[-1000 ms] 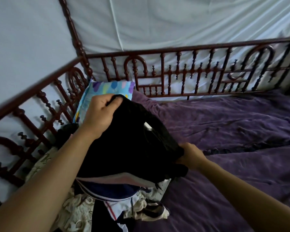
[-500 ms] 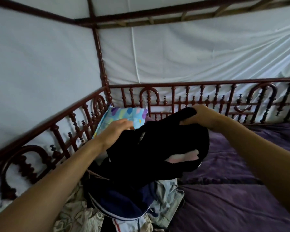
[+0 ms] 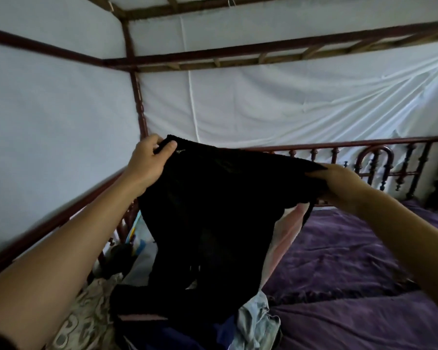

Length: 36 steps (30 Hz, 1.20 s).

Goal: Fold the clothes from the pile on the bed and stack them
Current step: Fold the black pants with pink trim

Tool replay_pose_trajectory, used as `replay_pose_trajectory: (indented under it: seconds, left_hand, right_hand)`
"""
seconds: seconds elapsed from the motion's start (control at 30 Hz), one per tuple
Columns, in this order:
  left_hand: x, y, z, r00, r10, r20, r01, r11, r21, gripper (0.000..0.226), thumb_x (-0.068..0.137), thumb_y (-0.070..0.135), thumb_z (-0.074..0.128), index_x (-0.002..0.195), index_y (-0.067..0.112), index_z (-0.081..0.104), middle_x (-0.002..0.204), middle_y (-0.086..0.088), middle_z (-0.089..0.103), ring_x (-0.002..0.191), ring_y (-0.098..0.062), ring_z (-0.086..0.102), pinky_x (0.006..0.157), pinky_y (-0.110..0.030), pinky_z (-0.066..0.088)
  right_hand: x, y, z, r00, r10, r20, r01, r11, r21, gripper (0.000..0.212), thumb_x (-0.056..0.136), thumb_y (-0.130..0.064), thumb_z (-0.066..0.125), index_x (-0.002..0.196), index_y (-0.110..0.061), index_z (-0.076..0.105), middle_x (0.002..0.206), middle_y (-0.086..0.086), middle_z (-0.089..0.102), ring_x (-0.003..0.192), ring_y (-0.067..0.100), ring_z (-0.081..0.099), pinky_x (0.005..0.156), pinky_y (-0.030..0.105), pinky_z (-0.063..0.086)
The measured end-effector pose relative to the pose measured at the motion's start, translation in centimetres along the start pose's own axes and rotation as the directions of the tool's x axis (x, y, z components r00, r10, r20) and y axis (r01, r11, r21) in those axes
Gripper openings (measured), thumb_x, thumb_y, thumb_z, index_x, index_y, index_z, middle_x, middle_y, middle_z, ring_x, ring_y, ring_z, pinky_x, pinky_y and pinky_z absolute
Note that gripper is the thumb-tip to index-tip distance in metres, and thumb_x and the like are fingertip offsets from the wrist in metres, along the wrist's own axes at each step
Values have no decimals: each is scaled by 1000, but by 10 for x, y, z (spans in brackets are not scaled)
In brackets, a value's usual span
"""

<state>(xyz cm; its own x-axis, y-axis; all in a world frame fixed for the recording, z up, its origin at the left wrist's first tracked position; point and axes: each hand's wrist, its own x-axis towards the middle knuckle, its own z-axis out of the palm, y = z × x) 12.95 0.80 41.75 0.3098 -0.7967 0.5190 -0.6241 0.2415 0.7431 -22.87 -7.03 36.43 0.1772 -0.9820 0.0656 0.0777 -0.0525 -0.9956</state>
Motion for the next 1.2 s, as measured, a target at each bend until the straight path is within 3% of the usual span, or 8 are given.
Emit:
replay_pose_trajectory:
  seconds: [0.1,0.17,0.3,0.43,0.67,0.83,1.0,1.2]
  left_hand:
    - [14,-4,6,984,-75,159,97,986,-139,40,90,31,64,105,-6,59,94,-21,65,81,-25,61,75,-34,48]
    - [24,-12,5,936,-129,326,216,944,-248,40,84,26,69,107,-6,61,95,-16,64,82,-24,62,73,-29,51]
    - [38,-33,24,698,-117,707,438,850,-292,39,76,7,66,112,-6,62,103,-18,68,81,-20,70,74,-24,58]
    - [33,-40,92,587,-106,803,427,883,-196,51,73,0,66,120,-15,53,112,-26,62,91,-28,66,86,-30,53]
    - [17,8,231,601,43,798,338,891,-302,30,51,27,87,75,21,70,77,-4,71,70,-17,70,60,-24,55]
    - [-7,44,346,598,73,798,152,967,-203,25,67,24,82,88,13,74,83,-8,74,73,-21,70,68,-28,56]
    - [-59,78,479,447,98,889,79,986,-148,25,81,-13,64,88,10,70,83,-4,69,65,-1,66,61,-12,52]
    - [-144,109,655,440,14,898,-75,997,21,33,79,-14,63,107,5,67,92,-11,69,81,-18,63,71,-28,48]
  right_hand:
    - [-13,-15,-5,999,-6,47,1,995,100,22,88,-30,61,100,-12,68,78,1,73,64,12,68,57,23,53]
    - [-24,-15,-19,978,-132,162,164,965,-206,52,75,-52,71,121,-28,62,108,-2,71,93,12,68,79,29,52]
    - [-43,27,-36,919,-356,167,289,325,-900,61,61,-65,77,113,-45,49,87,-18,59,77,7,57,68,31,47]
    - [-58,74,-80,903,-426,-48,228,573,-787,26,78,-18,79,70,-31,57,69,-8,55,60,1,48,60,16,38]
    - [-142,101,-162,904,-249,-347,3,815,-579,14,85,-20,68,99,-19,70,85,-5,69,71,-5,60,67,12,48]
    - [-191,121,-215,885,-198,-423,-238,588,-773,45,64,-43,85,103,-34,65,87,-12,69,79,4,63,73,23,49]
    - [-224,171,-316,819,-113,-563,-368,650,-665,38,69,-27,85,100,-32,63,83,-14,66,71,4,62,65,23,50]
    - [-238,261,-470,803,125,-583,-546,547,-634,45,75,-34,80,116,-24,63,86,-6,69,80,11,67,71,27,52]
